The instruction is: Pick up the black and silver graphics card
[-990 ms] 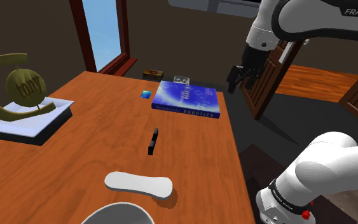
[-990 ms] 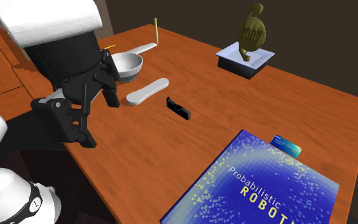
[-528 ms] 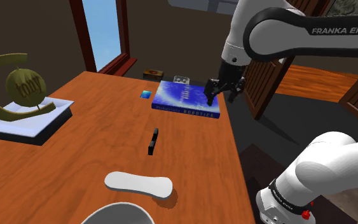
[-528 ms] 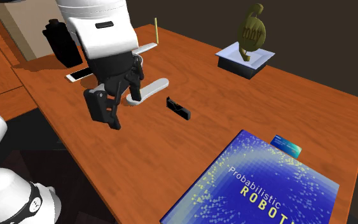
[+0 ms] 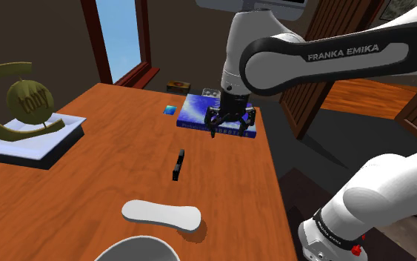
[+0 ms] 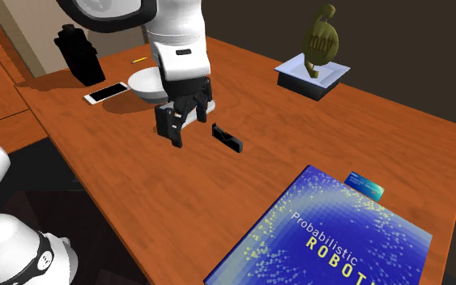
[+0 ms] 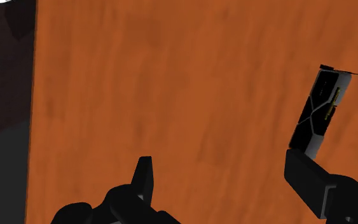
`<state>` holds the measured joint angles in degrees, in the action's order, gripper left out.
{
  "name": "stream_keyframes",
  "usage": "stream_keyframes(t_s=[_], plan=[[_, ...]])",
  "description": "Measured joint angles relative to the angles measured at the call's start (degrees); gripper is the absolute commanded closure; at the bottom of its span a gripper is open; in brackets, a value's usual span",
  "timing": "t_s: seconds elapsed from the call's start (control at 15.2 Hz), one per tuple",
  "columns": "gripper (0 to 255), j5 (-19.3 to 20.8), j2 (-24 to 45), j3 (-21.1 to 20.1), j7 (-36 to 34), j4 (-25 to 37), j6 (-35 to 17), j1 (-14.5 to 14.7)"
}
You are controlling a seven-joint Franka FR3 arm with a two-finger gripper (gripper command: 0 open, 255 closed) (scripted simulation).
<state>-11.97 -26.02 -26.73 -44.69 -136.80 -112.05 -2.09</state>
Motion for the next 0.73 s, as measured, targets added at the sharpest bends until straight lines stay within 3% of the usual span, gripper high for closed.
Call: stream_keyframes(t_s=[0.33, 0.73], plan=[[0, 2.3, 11.3, -6.7, -12.7, 5.7, -4.7, -1.9], [0, 10.7, 27.6, -11.8, -29.8, 14.4, -9.2, -2.5]])
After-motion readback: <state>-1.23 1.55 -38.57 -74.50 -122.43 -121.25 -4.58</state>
